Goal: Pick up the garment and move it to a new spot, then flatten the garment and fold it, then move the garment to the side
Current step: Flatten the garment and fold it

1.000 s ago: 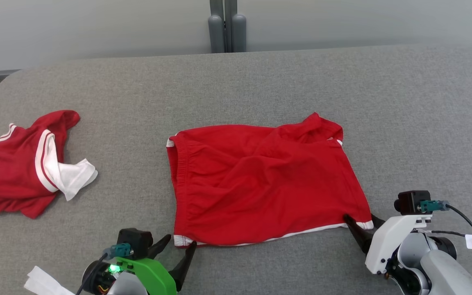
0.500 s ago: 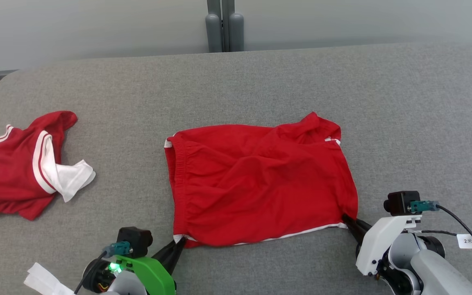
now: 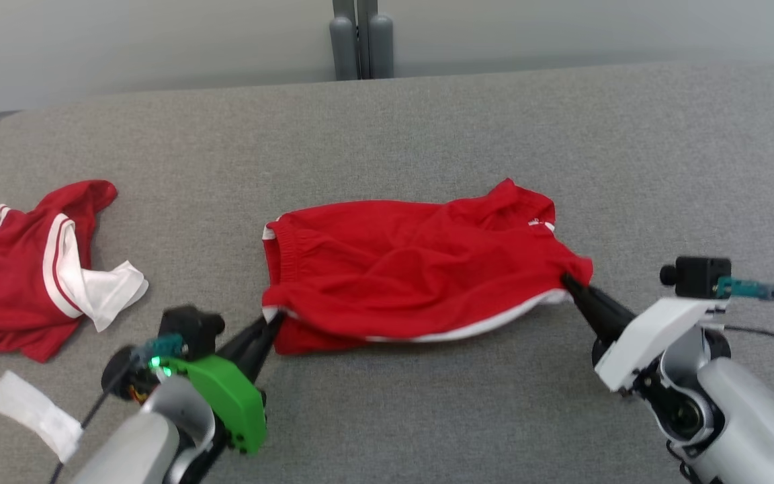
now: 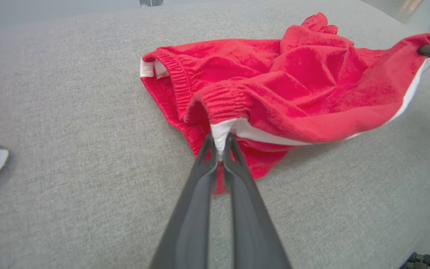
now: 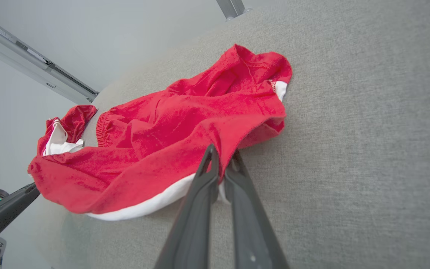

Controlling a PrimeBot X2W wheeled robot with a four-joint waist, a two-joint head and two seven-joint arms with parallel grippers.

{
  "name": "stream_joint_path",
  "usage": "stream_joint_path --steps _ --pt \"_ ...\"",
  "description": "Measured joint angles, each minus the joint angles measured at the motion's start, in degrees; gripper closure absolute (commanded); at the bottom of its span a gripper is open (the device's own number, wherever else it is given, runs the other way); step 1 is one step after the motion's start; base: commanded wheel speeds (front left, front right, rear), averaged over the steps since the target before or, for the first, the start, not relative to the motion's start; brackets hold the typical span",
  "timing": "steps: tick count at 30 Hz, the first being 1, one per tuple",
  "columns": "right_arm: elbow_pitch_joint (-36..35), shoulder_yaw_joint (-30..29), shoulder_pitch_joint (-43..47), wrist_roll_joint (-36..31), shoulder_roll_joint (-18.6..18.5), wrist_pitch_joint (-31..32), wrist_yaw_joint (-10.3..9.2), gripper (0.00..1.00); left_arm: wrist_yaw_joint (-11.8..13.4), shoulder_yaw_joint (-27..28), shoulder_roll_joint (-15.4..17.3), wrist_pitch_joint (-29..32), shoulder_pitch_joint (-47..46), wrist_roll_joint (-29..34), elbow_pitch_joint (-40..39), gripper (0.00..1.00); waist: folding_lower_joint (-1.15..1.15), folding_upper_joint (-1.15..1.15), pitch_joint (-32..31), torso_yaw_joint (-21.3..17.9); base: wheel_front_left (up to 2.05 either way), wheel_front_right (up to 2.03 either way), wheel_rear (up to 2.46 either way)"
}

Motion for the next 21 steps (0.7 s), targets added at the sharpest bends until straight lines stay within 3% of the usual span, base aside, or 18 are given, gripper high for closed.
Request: stream_joint_path --steps 7,21 --pt "-4.2 1.4 -15.0 4.1 -3.0 0.7 0.00 1.00 -0.2 1.8 2.3 2.2 -18.7 1.1 -0.8 1.00 0.00 0.00 5.7 -0.3 0.00 0.00 0.00" --pt "4.6 6.0 -54.4 9.2 -3.5 -1.1 0.00 1.00 -0.4 -5.9 3.7 0.6 -60.7 -3.5 12.3 1.00 0.01 0.00 21.4 -1.7 0.00 0.00 0.00"
